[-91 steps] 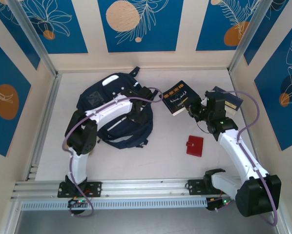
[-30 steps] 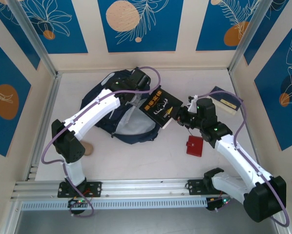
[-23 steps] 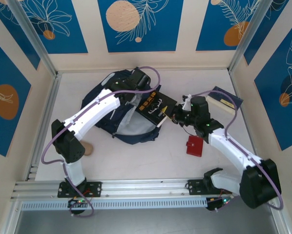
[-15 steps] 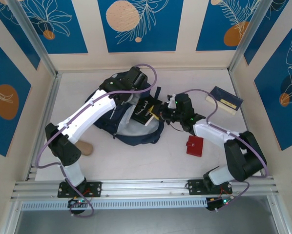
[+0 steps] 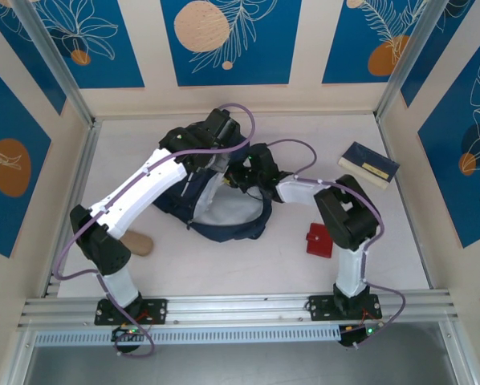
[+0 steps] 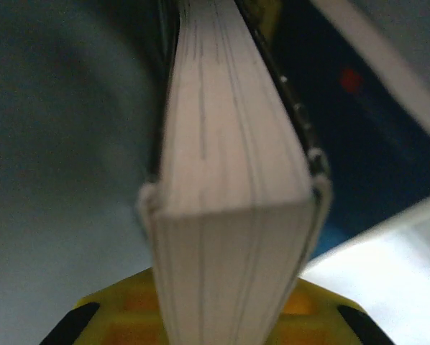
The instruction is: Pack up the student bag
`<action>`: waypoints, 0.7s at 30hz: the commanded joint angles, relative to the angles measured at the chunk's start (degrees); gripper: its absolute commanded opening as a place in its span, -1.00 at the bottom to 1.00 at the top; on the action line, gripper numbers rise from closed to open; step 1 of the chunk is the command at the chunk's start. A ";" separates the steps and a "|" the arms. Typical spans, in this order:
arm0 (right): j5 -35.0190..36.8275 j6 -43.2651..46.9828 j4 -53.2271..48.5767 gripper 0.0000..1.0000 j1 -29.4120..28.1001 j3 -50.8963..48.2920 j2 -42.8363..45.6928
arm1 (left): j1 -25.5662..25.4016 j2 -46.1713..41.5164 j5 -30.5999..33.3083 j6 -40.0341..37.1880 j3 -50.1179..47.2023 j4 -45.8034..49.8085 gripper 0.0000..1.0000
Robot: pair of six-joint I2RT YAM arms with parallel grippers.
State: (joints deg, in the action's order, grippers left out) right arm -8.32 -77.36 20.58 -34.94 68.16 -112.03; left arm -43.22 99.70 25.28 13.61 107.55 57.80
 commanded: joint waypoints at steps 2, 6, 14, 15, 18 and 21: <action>2.16 -2.01 -0.48 -0.75 -2.20 5.67 -3.74 | -0.28 -3.82 0.56 1.42 1.26 -5.76 -1.00; 1.92 -0.49 -4.62 -0.36 -2.73 5.80 -3.01 | -0.26 -3.61 1.19 1.66 0.80 -5.93 -1.00; 2.45 5.50 -9.32 0.24 -0.98 -3.93 9.16 | -0.07 -2.98 1.04 2.74 -1.37 -8.05 -1.00; 2.66 6.19 -10.26 0.25 -0.69 -5.68 11.16 | 0.10 -2.94 1.13 2.83 -1.67 -8.05 -1.00; 3.18 8.37 -13.05 0.24 0.41 -10.69 16.79 | 0.41 -2.94 0.75 3.08 -2.97 -8.45 -1.00; 4.98 10.96 -16.84 0.22 1.24 -15.41 22.77 | 0.71 -3.28 0.98 3.09 -4.65 -8.67 -1.00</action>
State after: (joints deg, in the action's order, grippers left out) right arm -5.50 -70.61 9.10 -34.41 56.07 -93.36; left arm -43.03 99.57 24.36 15.62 103.18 53.87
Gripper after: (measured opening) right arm 0.611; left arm 0.047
